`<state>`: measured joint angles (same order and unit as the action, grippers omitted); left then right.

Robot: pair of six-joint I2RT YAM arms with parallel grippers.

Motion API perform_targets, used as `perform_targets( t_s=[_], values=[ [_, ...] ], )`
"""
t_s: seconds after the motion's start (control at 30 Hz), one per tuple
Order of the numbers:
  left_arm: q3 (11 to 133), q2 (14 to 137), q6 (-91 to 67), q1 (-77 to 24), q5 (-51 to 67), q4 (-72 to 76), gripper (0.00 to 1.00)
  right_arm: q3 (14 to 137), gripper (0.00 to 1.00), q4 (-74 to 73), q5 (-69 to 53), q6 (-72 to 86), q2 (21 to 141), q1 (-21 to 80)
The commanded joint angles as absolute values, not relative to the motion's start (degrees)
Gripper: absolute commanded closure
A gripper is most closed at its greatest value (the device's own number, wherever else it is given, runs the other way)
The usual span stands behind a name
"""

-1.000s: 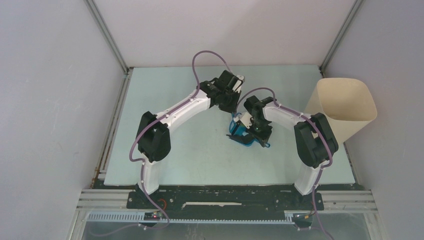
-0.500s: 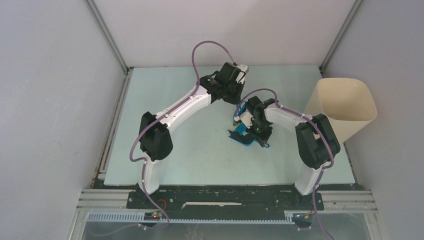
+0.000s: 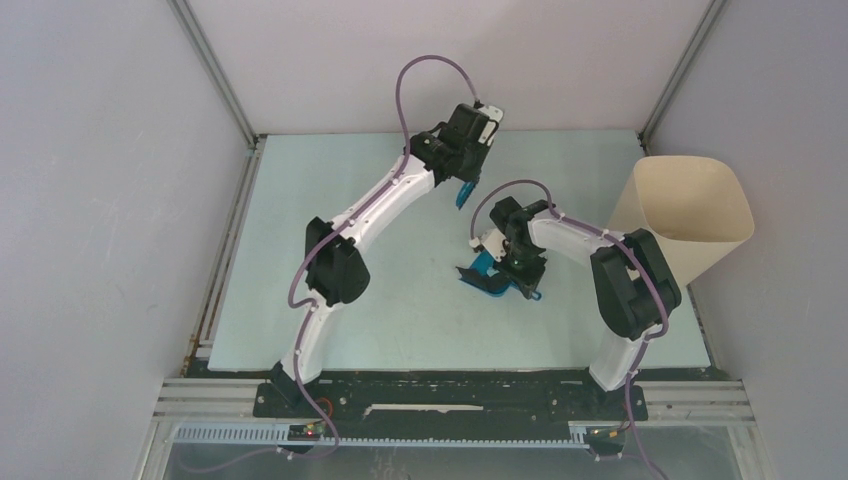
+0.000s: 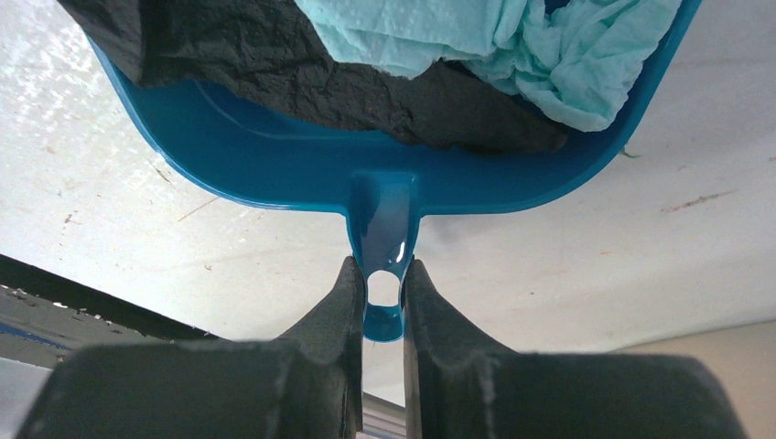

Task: Sweep away the paper scraps from the table

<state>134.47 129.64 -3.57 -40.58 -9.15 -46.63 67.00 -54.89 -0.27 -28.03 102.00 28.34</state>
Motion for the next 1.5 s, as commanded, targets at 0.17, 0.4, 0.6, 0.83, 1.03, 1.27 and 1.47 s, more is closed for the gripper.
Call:
perform_targets(
  t_s=[0.17,0.4,0.6,0.83,1.03,1.27,1.47],
  values=[
    [134.42,134.56,4.41,-39.92,-3.99,-50.13,1.0,67.56,0.88,-56.69,2.66,-25.22,100.12,26.99],
    [132.08,134.79,3.3,-41.1,8.59,-50.36,0.99,69.53,0.88,-56.19,2.03,-24.81,102.28,25.95],
    [127.94,130.92,-2.76,-41.05,20.9,-48.66,1.0,70.56,0.87,-56.12,0.66,-24.78,103.49,25.99],
    [121.49,123.07,-7.73,-41.16,22.78,-44.46,1.0,70.6,0.87,-56.05,-0.78,-24.5,102.95,25.86],
    [119.82,119.98,-9.11,-41.2,22.92,-42.89,1.0,70.53,0.87,-55.65,-2.42,-24.35,102.7,25.43],
    [118.33,117.14,-8.18,-40.94,14.52,-41.14,1.0,68.84,0.87,-53.83,-4.19,-25.1,99.65,24.64],
    [119.02,111.56,-7.73,-39.87,12.51,-42.22,1.0,65.54,0.87,-51.37,-7.62,-25.87,94.07,24.43]
  ],
)
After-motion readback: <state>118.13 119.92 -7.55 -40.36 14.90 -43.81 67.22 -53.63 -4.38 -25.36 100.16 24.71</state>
